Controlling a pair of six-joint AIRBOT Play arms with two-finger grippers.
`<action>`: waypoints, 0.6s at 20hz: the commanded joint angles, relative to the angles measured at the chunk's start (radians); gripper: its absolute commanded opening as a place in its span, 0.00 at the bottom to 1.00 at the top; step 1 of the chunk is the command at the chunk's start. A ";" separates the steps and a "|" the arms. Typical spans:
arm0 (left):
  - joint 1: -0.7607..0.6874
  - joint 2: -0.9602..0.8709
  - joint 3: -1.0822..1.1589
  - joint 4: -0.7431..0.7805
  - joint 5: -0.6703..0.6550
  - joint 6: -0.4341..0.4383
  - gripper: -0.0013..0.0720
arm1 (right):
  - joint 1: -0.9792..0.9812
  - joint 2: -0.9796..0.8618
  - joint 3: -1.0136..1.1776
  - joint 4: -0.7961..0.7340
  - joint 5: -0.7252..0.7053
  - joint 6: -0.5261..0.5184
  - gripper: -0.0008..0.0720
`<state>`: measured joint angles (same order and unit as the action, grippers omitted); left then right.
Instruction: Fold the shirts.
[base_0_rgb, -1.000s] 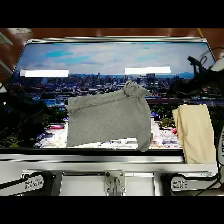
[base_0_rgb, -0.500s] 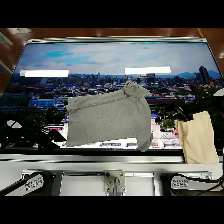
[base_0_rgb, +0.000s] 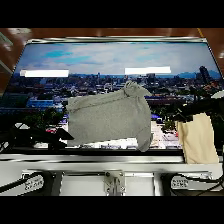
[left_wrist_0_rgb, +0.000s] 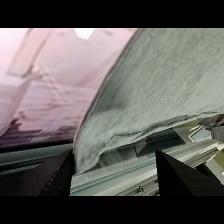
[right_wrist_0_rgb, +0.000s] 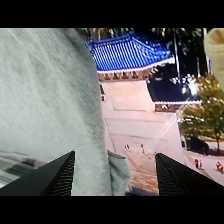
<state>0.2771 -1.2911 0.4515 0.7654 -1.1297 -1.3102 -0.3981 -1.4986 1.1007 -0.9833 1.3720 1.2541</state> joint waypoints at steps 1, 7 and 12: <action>-0.069 -0.049 -0.002 -0.064 0.098 0.003 0.73 | 0.052 -0.001 -0.032 -0.056 -0.022 -0.012 0.88; -0.072 -0.045 0.025 -0.057 0.091 0.026 0.07 | 0.210 -0.065 -0.097 -0.035 -0.147 -0.011 0.88; -0.072 0.013 0.098 -0.047 0.090 0.034 0.07 | 0.341 -0.144 -0.097 -0.027 -0.172 -0.002 0.73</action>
<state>0.2070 -1.3071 0.5095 0.7265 -1.0218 -1.2823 -0.1253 -1.6058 1.0077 -1.0107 1.2301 1.2461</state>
